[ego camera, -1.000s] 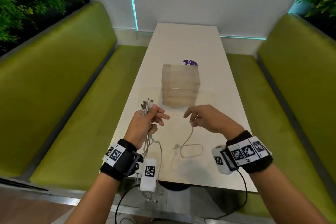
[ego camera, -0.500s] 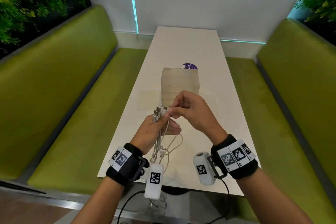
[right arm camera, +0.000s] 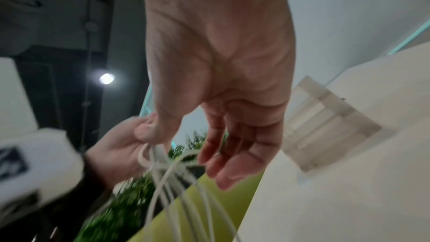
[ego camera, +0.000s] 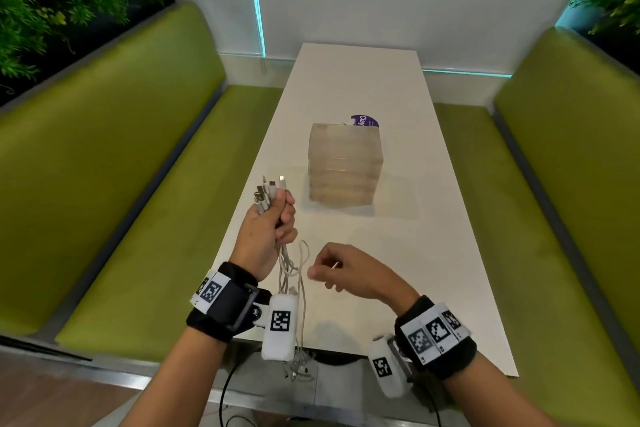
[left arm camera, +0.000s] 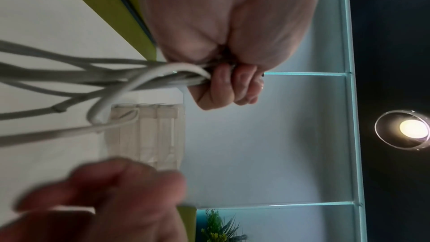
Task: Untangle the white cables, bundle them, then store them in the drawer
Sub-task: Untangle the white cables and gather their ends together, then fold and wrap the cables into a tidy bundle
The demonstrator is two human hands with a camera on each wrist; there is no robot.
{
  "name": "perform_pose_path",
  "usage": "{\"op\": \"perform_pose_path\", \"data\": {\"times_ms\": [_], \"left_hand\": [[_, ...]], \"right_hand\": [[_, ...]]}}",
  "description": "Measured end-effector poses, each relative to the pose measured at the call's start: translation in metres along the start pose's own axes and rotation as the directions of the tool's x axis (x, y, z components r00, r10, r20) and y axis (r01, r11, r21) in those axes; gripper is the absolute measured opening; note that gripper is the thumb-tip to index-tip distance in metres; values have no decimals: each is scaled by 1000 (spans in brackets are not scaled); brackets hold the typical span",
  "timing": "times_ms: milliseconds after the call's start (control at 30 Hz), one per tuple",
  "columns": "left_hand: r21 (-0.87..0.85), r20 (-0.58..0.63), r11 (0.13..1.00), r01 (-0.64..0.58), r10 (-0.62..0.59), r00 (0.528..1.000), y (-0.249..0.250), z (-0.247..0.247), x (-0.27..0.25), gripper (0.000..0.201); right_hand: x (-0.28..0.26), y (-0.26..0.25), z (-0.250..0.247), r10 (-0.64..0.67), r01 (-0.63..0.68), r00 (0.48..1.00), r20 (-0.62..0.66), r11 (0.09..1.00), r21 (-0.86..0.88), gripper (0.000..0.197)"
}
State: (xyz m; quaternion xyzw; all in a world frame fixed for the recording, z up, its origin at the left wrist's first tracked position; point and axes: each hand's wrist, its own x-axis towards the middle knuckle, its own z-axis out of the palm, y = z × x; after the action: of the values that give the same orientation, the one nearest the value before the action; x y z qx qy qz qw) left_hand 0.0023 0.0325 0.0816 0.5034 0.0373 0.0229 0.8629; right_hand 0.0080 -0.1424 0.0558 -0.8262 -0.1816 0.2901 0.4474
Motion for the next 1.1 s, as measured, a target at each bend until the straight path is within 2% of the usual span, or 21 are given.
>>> {"op": "perform_pose_path", "data": {"times_ms": [100, 233, 333, 400, 467, 533, 567, 633, 733, 800, 933, 1000, 1033, 1100], "left_hand": [[-5, 12, 1000, 7, -7, 1000, -3, 6, -2, 26], [-15, 21, 1000, 9, -9, 1000, -2, 6, -4, 24], [-21, 1, 1000, -5, 5, 1000, 2, 1, -4, 25], [-33, -24, 999, -21, 20, 1000, 7, -4, -3, 27], [-39, -49, 998, -43, 41, 998, 14, -10, -3, 27], [-45, -67, 997, -57, 54, 996, 20, -14, -2, 28], [-52, -71, 997, -60, 57, 996, 22, -15, -2, 28], [-62, -71, 997, -56, 52, 996, 23, -15, -2, 29], [-69, -71, 996, -52, 47, 996, 23, -12, 0, 29], [-64, -59, 997, -52, 48, 997, 25, -9, 1, 29], [-32, -9, 999, -42, 42, 999, 27, -2, 2, 29], [-7, 43, 1000, -19, 20, 999, 24, 8, 5, 30], [17, 71, 1000, -5, 4, 998, 24, 14, 7, 30], [83, 121, 996, 17, -27, 992, 23, 25, 13, 30]], "right_hand": [[4, -4, 17, -18, 18, 1000, -19, 1000, -4, 47], [7, -1, 24, -77, 93, 986, -147, 990, 109, 21], [4, 3, 17, -69, 114, 966, -247, 978, 173, 16], [2, 13, 4, -13, 70, 956, -293, 980, 187, 14], [-3, 28, -12, 71, -61, 978, -194, 996, 57, 14], [-13, 45, -20, 187, -169, 982, 41, 948, -268, 15], [-18, 52, -18, 235, -163, 961, 148, 909, -384, 15], [-27, 63, -2, 264, -122, 922, 281, 890, -438, 14], [-32, 78, 29, 295, -86, 911, 289, 820, -566, 17], [-34, 90, 44, 333, -110, 903, 273, 791, -602, 20], [-40, 97, 61, 301, -197, 932, 202, 887, -417, 22], [-42, 93, 63, 318, -230, 922, 221, 908, -349, 36], [-41, 89, 60, 323, -228, 921, 218, 900, -371, 47], [-34, 75, 41, 301, -220, 945, 125, 872, -438, 72]]}}
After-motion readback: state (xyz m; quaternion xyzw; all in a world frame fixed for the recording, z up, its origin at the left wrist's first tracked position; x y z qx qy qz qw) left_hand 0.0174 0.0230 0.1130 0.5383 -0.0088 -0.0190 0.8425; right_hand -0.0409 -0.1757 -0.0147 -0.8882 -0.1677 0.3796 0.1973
